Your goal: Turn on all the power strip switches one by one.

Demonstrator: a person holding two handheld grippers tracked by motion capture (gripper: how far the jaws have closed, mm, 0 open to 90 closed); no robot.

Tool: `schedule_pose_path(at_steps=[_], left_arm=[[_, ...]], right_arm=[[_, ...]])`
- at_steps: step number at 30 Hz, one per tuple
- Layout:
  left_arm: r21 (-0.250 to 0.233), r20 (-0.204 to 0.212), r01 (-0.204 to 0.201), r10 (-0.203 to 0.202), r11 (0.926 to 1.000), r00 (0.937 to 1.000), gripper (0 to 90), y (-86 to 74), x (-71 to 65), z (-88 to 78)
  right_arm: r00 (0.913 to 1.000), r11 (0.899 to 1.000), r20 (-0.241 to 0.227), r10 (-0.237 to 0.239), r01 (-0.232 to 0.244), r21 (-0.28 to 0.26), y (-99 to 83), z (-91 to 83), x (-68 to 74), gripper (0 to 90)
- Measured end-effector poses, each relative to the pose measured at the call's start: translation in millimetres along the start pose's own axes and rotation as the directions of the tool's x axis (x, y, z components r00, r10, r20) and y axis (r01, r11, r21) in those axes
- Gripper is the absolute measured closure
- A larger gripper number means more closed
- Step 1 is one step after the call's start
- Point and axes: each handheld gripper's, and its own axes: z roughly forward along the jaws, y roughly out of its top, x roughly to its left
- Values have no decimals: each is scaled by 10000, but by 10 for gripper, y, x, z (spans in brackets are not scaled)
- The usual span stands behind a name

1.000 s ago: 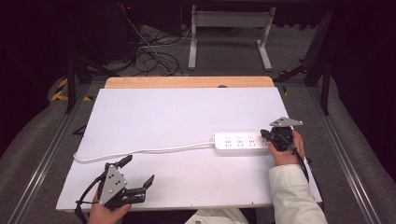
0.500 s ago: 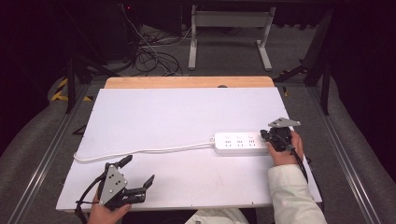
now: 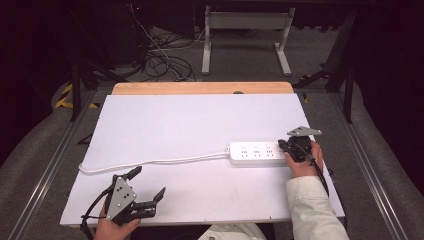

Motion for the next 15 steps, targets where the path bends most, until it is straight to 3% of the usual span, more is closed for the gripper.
schedule_pose_path(at_steps=[15], left_arm=[[4, 9, -14, 14, 10000, 10000, 103, -3, 1, 1]], right_arm=[[9998, 9997, 181, 36, -40, 227, 27, 21, 25, 900]])
